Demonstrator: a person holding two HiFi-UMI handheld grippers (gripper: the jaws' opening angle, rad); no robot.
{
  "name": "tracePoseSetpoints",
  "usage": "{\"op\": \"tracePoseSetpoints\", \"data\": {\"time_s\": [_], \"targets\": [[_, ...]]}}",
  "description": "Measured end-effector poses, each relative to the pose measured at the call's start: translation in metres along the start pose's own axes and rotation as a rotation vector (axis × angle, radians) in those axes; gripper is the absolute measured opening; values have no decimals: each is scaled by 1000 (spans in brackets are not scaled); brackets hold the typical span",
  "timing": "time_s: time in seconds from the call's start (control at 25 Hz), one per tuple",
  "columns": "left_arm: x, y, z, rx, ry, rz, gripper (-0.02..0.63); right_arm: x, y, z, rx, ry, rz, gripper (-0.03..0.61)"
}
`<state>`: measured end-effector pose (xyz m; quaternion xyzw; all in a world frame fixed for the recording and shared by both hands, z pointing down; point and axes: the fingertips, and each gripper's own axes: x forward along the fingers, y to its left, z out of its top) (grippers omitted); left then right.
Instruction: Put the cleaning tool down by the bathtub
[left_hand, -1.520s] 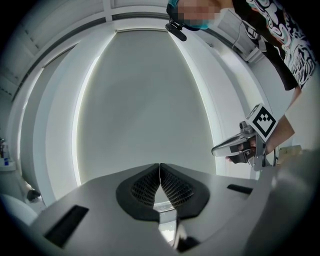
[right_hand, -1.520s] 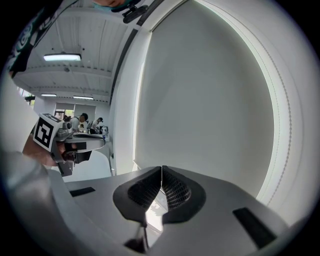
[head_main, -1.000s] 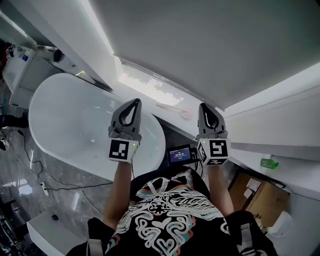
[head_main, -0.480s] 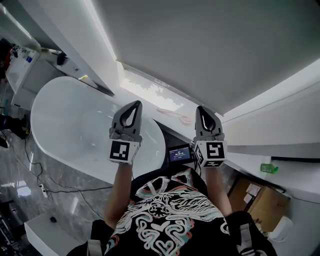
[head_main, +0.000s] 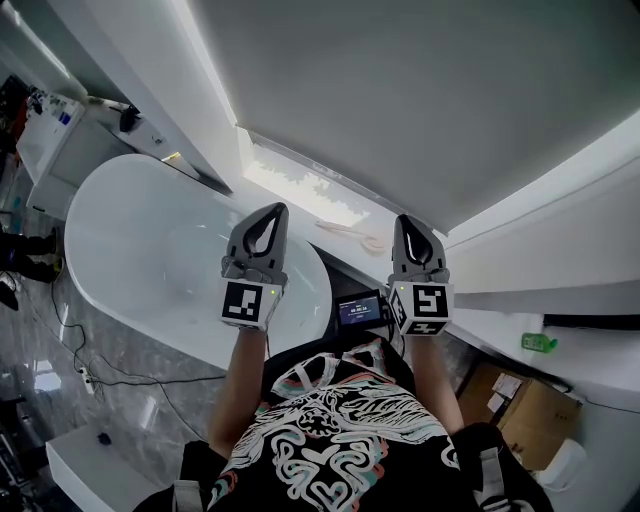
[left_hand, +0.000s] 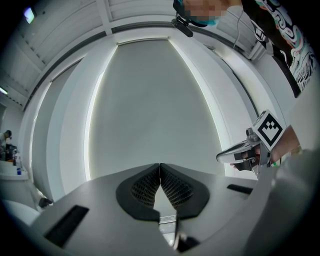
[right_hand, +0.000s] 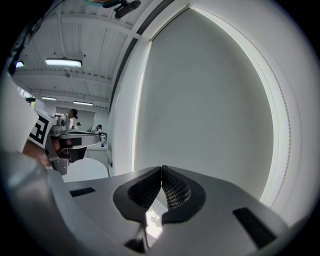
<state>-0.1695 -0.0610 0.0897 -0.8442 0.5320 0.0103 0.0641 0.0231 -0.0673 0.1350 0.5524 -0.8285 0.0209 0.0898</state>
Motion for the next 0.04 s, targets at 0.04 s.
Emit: {"op": "tracePoseSetpoints", "data": {"time_s": [0.04], "targets": [[0,0,1,0,-1,1,17,0,0,0,1,3,-1,28]]}}
